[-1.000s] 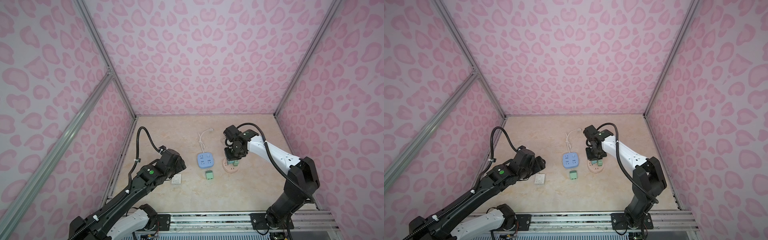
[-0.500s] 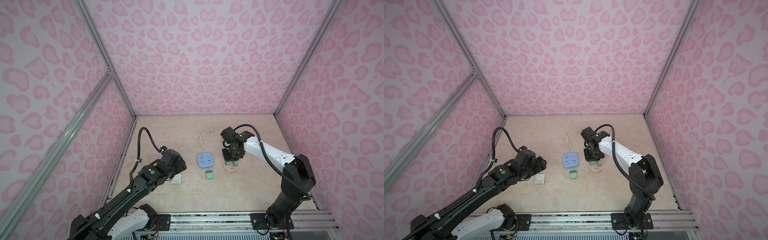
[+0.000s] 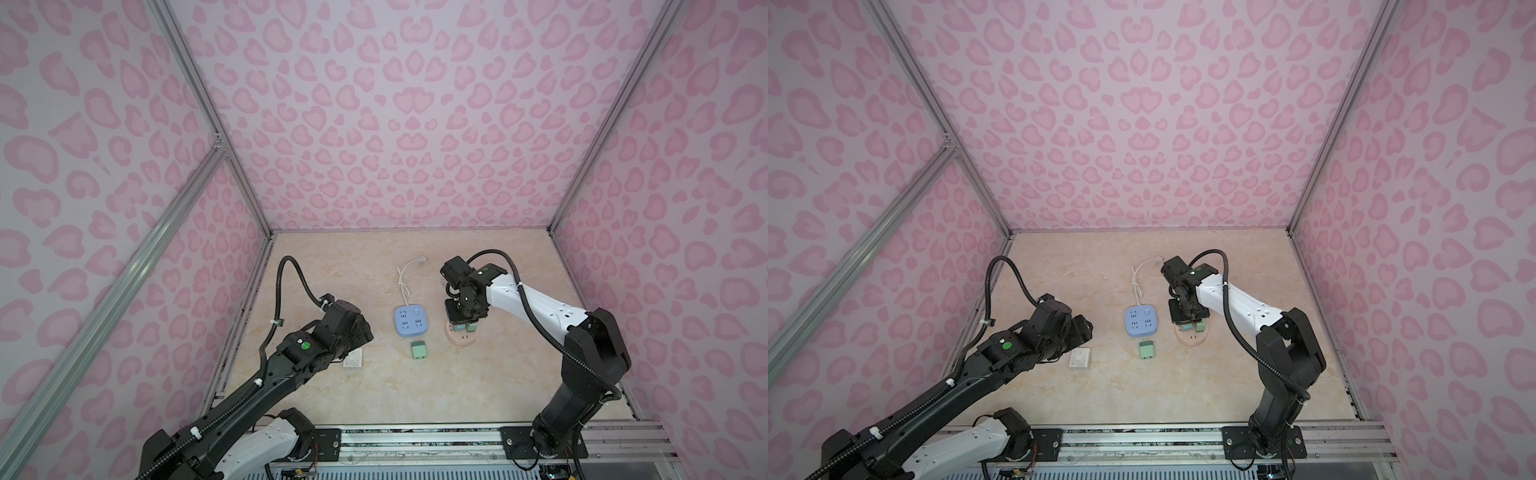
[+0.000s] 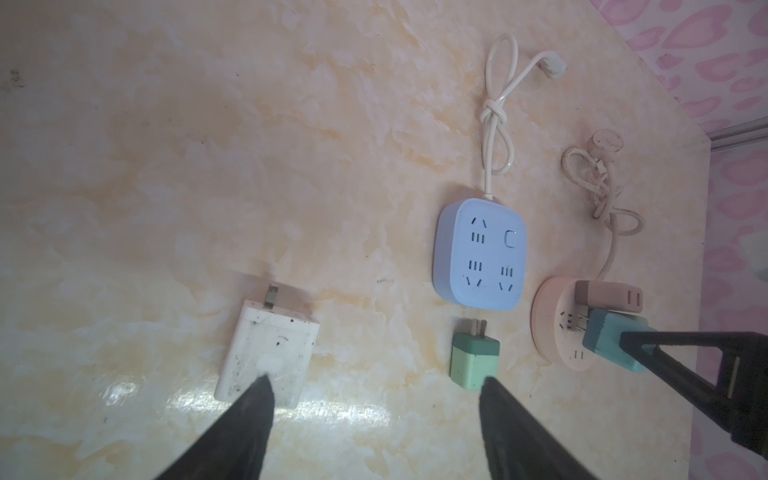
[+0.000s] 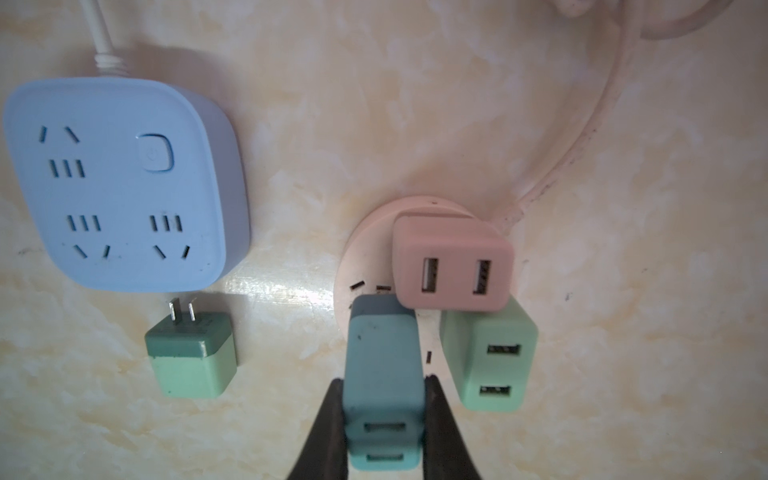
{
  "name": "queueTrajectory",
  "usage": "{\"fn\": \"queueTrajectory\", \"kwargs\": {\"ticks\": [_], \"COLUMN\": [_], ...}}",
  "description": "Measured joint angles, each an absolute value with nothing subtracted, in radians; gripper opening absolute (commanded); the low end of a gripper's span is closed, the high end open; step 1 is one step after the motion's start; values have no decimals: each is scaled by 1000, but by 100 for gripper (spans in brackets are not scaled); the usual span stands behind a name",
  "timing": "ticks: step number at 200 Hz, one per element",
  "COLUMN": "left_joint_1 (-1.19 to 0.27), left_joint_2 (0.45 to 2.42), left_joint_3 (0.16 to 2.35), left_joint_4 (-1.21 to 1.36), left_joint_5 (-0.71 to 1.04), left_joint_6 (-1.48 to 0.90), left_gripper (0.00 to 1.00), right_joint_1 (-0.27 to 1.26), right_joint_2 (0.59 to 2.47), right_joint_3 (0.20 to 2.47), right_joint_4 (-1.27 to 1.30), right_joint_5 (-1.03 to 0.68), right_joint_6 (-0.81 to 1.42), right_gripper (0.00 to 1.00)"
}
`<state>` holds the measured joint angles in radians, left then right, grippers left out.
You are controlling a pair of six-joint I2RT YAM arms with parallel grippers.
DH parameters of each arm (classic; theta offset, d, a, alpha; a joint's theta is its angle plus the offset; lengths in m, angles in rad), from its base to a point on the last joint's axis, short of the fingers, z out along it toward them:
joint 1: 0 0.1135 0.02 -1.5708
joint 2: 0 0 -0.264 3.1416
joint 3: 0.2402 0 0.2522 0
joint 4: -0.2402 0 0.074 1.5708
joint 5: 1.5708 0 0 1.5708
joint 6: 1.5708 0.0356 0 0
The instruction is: Insert the plug
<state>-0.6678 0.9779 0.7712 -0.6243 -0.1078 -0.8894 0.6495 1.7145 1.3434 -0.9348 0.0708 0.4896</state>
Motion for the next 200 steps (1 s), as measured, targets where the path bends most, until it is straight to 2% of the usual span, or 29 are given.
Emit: {"fn": "queueTrajectory", "kwargs": {"ticks": [123,200], "left_joint_1": [-668,-668], "left_joint_2": [982,990], "left_joint_3": [756,736], "left_joint_4": [-607,-590], "left_joint_5": [-108,-108], "left_joint_6": [-890,-890], "left_gripper": [80,80], "right_joint_1": [649,641], "right_joint_2": [1750,1858], "right_joint_3": [1338,1396], "right_joint_4": [-922,-943], "right_joint_5": [67,73], "right_joint_6": [490,493], "right_gripper": [0,0]}}
